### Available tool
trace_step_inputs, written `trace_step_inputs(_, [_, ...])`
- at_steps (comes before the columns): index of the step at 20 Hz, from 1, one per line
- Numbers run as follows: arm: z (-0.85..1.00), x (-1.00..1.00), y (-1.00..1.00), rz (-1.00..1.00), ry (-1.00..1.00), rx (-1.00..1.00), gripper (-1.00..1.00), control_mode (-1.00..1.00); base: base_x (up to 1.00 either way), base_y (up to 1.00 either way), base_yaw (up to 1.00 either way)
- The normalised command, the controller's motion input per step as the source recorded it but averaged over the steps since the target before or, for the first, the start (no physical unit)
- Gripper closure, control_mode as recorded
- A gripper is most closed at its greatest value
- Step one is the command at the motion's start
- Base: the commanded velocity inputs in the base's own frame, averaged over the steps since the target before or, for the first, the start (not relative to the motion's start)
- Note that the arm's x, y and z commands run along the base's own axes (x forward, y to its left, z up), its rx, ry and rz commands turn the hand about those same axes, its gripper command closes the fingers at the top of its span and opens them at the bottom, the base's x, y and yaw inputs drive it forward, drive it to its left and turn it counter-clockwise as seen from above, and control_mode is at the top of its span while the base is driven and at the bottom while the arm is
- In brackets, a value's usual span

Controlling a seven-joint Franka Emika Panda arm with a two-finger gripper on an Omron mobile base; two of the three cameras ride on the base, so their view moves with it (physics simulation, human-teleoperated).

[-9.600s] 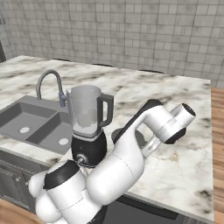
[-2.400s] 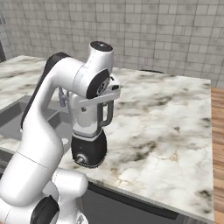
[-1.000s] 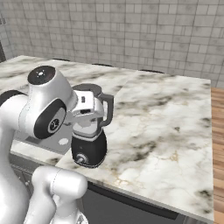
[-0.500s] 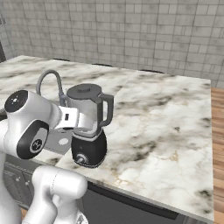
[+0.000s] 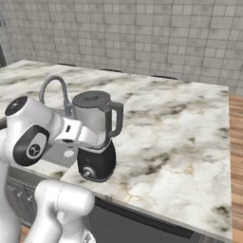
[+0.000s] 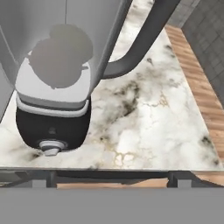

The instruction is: Grab the lemon and onion from the fridge, place them in the blender, close the lid, and turn on the blender to create a marinade.

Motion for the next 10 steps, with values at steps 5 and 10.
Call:
trace_step_inputs(5, [-0.47, 0.00, 0.03, -0.11, 0.00, -0.02, -1.00, -1.00, 0.00, 0.00, 0.00])
trace_step_inputs(10, [-0.41, 0.00, 0.03, -0.10, 0.00, -0.01, -1.00, -1.00, 0.00, 0.00, 0.00])
